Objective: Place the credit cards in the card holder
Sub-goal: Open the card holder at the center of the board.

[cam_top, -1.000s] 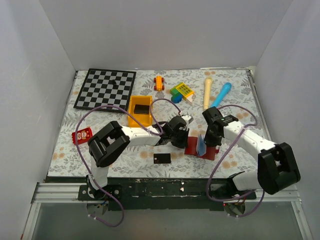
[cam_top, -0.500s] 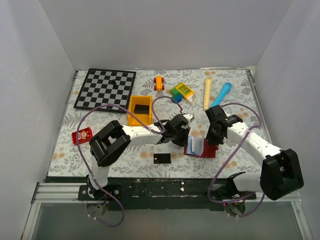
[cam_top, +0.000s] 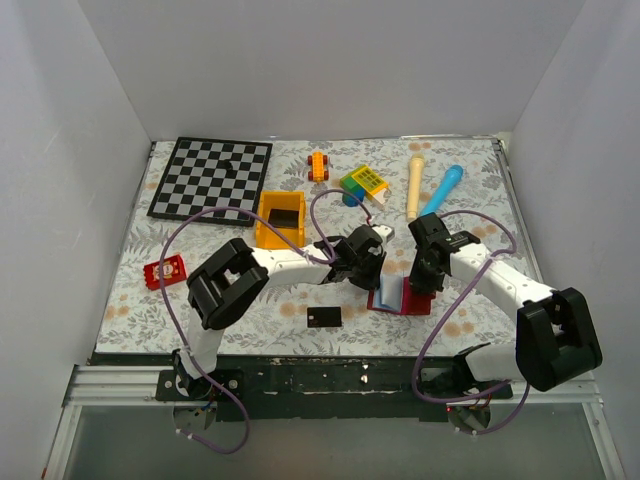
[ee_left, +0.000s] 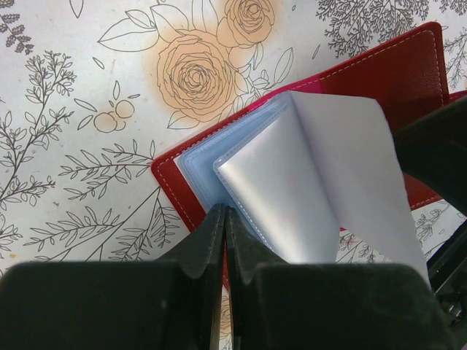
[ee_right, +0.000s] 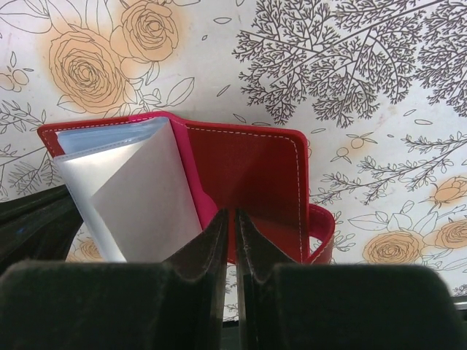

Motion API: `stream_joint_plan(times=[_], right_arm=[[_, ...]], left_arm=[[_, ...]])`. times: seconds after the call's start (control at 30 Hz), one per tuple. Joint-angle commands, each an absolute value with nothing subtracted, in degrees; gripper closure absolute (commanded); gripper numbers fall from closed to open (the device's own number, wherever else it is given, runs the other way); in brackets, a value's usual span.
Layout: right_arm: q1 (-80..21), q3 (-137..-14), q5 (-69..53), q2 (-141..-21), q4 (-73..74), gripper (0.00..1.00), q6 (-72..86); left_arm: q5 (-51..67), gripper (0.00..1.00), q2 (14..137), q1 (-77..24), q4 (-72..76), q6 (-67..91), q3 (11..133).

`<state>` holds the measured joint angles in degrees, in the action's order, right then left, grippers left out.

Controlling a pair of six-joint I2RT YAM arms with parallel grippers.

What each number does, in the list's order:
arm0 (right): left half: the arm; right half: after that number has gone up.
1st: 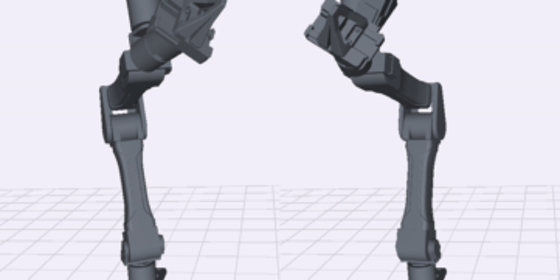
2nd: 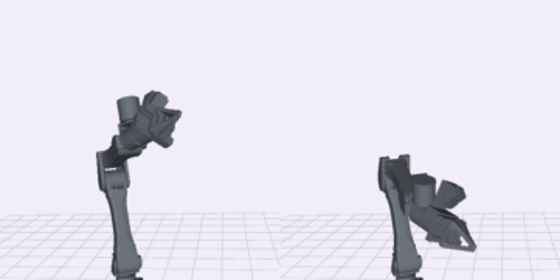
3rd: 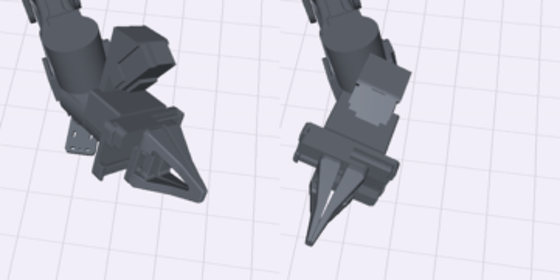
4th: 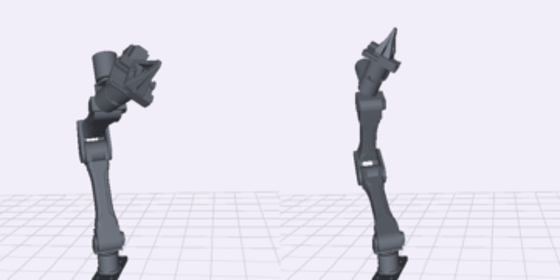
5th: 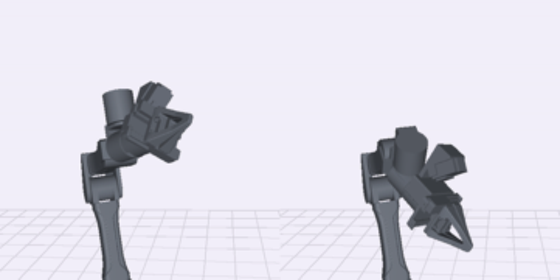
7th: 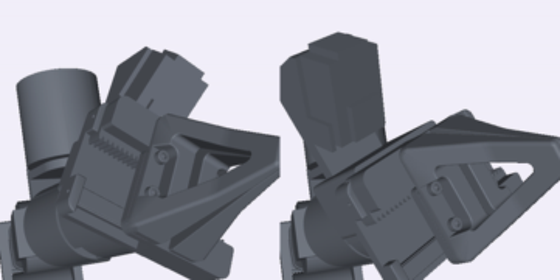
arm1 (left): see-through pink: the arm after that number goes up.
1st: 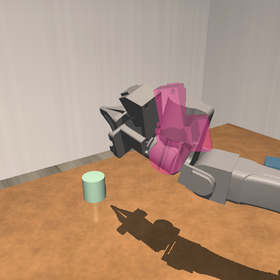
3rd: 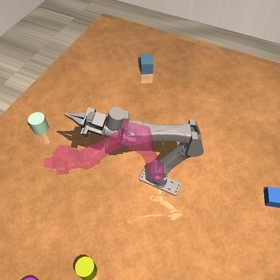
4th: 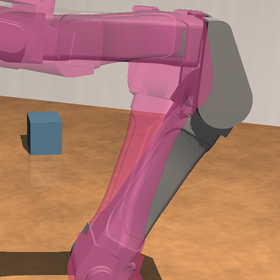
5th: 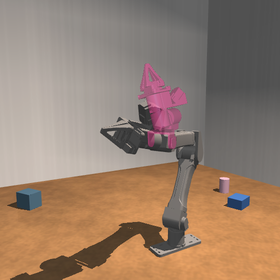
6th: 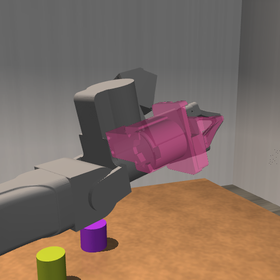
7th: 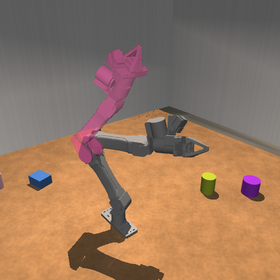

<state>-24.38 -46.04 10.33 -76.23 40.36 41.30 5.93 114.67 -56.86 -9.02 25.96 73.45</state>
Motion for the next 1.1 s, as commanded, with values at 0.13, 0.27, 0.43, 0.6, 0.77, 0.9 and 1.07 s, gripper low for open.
stream_joint_plan(times=[0.13,0.27,0.43,0.6,0.77,0.9,1.07], right_arm=[[-23.47,-45.88,10.81,-76.9,39.81,0.86,40.96],[-23.47,-45.97,11.07,-78.04,40.16,0.87,41.04],[-23.38,-46.23,11.34,-79.19,40.43,0.87,40.87],[-23.38,-46.58,11.43,-80.59,40.17,0.84,40.61],[-23.38,-46.5,10.46,-82.18,39.55,0.82,40.52],[-23.38,-46.41,10.28,-82.44,39.38,0.82,40.52],[-23.38,-46.41,10.2,-82.44,39.2,0.82,40.34]], left_arm=[[0.8,1.0,110.57,-57.13,-10.37,26.72,70.49],[0.79,1.0,109.6,-57.13,-10.46,27.42,69.61],[0.79,1.0,109.25,-57.22,-10.46,27.86,69.52],[-2.28,1.0,108.02,-57.13,-10.98,27.86,69.0],[-3.08,1.0,106.96,-57.13,-11.34,27.86,68.2],[-3.16,1.0,106.52,-57.13,-11.34,27.95,68.03],[-0.36,1.0,108.01,-57.13,-10.72,27.86,68.99]])
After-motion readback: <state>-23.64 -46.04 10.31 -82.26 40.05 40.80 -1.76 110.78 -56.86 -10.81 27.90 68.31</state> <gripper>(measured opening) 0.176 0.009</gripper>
